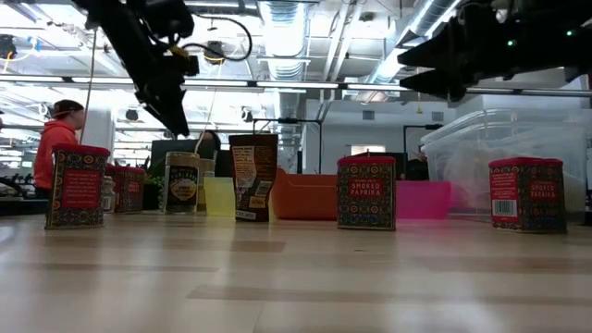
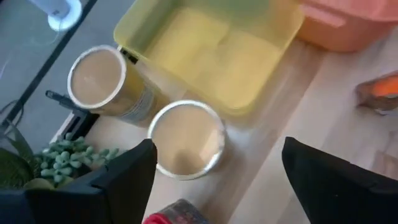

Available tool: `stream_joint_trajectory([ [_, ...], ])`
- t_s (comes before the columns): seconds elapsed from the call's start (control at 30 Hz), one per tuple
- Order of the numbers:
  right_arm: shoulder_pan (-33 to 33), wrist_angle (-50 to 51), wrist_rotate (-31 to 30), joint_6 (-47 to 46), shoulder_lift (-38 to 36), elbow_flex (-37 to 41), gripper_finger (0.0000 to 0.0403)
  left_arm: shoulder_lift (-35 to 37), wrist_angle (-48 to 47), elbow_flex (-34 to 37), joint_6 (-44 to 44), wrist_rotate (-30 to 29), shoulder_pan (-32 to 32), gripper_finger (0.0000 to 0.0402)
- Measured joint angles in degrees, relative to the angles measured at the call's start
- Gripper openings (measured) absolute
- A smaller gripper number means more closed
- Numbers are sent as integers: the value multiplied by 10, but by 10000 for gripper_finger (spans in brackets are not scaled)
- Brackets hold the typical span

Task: Sort spices by type
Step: Put the gold seasoning bottle into the yellow bin

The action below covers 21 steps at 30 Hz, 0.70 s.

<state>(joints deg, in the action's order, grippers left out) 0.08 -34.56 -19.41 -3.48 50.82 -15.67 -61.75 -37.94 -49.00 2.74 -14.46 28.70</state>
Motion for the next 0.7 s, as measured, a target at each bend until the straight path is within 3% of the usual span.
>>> stream_joint_trajectory([
  [0.33,37,-140,-4,3,142,0,380,-39,12,-7,52,63,69,334],
  [0.7,34,-144,-5,7,176,0,380,-68,32,-7,61,85,94,334],
])
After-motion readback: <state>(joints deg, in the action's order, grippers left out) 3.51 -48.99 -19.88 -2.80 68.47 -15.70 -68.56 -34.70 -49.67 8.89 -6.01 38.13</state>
